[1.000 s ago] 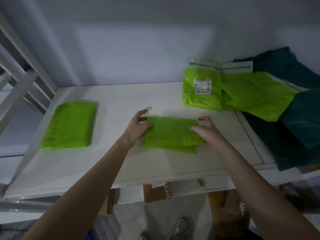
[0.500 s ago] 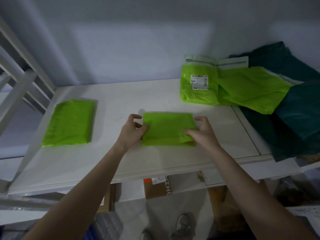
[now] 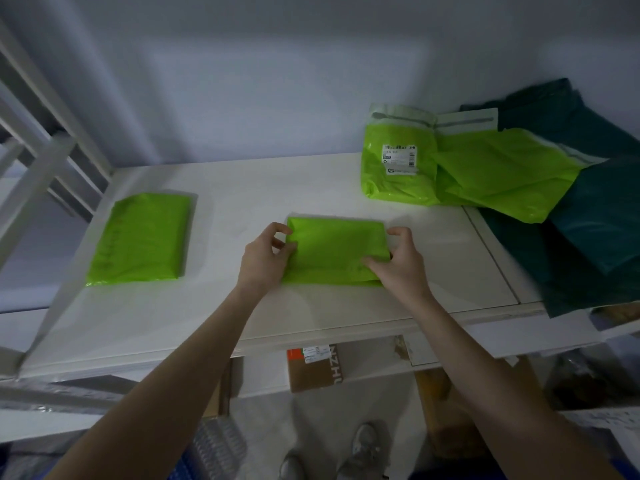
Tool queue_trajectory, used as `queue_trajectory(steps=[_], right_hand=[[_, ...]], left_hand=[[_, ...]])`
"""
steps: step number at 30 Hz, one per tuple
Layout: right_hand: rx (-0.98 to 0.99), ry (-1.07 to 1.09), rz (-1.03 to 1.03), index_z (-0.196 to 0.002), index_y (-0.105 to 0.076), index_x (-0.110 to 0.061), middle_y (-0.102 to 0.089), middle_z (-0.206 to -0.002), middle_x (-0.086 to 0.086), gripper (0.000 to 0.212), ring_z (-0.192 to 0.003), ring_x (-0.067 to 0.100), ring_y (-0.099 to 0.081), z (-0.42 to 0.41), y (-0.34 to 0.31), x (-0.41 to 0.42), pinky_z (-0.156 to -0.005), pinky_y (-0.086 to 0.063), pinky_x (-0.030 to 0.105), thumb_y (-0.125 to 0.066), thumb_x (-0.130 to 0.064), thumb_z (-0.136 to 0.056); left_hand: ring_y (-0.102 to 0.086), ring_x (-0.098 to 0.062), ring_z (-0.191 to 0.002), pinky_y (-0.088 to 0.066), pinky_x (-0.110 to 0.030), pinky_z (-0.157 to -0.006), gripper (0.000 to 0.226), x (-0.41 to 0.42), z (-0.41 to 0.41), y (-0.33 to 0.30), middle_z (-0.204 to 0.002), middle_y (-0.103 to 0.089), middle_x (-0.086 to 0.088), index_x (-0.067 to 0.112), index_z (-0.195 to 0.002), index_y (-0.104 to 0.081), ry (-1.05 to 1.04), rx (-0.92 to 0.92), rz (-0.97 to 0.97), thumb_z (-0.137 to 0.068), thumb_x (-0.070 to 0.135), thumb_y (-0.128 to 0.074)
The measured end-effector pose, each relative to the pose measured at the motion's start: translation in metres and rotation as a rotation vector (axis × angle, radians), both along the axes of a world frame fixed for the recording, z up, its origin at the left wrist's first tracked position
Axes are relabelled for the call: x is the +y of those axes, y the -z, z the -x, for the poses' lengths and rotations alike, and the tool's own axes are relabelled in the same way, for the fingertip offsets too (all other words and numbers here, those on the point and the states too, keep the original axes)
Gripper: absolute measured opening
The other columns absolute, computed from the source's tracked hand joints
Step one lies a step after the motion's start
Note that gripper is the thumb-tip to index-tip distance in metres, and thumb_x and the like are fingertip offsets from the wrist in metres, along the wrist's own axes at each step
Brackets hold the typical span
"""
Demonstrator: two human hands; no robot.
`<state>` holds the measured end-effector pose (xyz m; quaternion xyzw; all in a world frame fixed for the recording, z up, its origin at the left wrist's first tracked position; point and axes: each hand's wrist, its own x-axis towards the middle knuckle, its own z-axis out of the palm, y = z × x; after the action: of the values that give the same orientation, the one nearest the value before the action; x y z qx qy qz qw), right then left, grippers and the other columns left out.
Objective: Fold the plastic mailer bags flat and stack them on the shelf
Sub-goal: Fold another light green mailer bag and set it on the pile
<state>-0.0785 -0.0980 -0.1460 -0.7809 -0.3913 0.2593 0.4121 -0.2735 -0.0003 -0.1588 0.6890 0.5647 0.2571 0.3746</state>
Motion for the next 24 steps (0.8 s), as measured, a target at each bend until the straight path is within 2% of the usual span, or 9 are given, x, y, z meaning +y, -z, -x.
queue_trajectory(steps=[8,13,16,18,21,24], right_hand=[[-0.03,-0.025,-0.022,-0.115,-0.045,-0.014,-0.064,-0.084,0.001,0.049,-0.072,0.018,-0.061,0.001,0.003,-0.001,-0.059,-0.041,0.019,-0.073,-0.01,-0.075],[-0.106,-0.064,0.017,-0.117,-0.046,-0.012,-0.062,-0.087,0.007,0.049,-0.071,0.021,-0.057,0.0,0.004,0.0,-0.056,-0.036,0.022,-0.073,-0.013,-0.076],[-0.141,-0.08,0.068,-0.119,-0.047,-0.012,-0.061,-0.102,0.011,0.05,-0.089,0.026,-0.059,-0.002,0.004,0.001,-0.068,-0.04,0.024,-0.074,-0.018,-0.077],[-0.208,-0.105,0.12,-0.124,-0.047,-0.012,-0.053,-0.112,0.014,0.053,-0.102,0.029,-0.054,-0.002,0.004,0.001,-0.079,-0.039,0.028,-0.072,-0.021,-0.078],[-0.302,-0.116,0.187,-0.128,-0.047,-0.014,-0.044,-0.113,0.014,0.055,-0.108,0.032,-0.045,0.0,0.002,-0.001,-0.09,-0.038,0.034,-0.067,-0.028,-0.079],[-0.345,-0.106,0.247,-0.128,-0.049,-0.012,-0.042,-0.116,0.014,0.054,-0.112,0.033,-0.041,-0.001,0.002,-0.004,-0.093,-0.037,0.036,-0.065,-0.031,-0.079]], left_hand=[[-0.055,-0.014,-0.078,-0.039,-0.024,-0.071,0.018,-0.009,-0.003,0.003,-0.098,-0.061,0.0,0.026,-0.107,-0.067,0.033,0.116,-0.118,-0.092,0.024,-0.056],[-0.062,-0.022,-0.087,-0.04,-0.025,-0.071,0.021,-0.01,-0.005,0.002,-0.104,-0.058,-0.004,0.022,-0.11,-0.066,0.066,0.154,-0.147,-0.094,0.021,-0.052],[-0.061,-0.026,-0.091,-0.043,-0.029,-0.073,0.026,-0.013,-0.007,0.001,-0.109,-0.052,-0.005,0.021,-0.118,-0.062,0.09,0.228,-0.171,-0.097,0.022,-0.047],[-0.058,-0.03,-0.094,-0.045,-0.035,-0.074,0.03,-0.015,-0.008,-0.001,-0.114,-0.048,-0.007,0.02,-0.123,-0.058,0.111,0.296,-0.201,-0.097,0.021,-0.043],[-0.052,-0.032,-0.102,-0.04,-0.034,-0.071,0.034,-0.019,-0.009,0.0,-0.12,-0.044,-0.011,0.014,-0.129,-0.054,0.135,0.394,-0.263,-0.097,0.016,-0.042],[-0.046,-0.03,-0.109,-0.041,-0.035,-0.073,0.036,-0.02,-0.008,0.001,-0.124,-0.041,-0.013,0.011,-0.13,-0.052,0.165,0.443,-0.291,-0.097,0.015,-0.041]])
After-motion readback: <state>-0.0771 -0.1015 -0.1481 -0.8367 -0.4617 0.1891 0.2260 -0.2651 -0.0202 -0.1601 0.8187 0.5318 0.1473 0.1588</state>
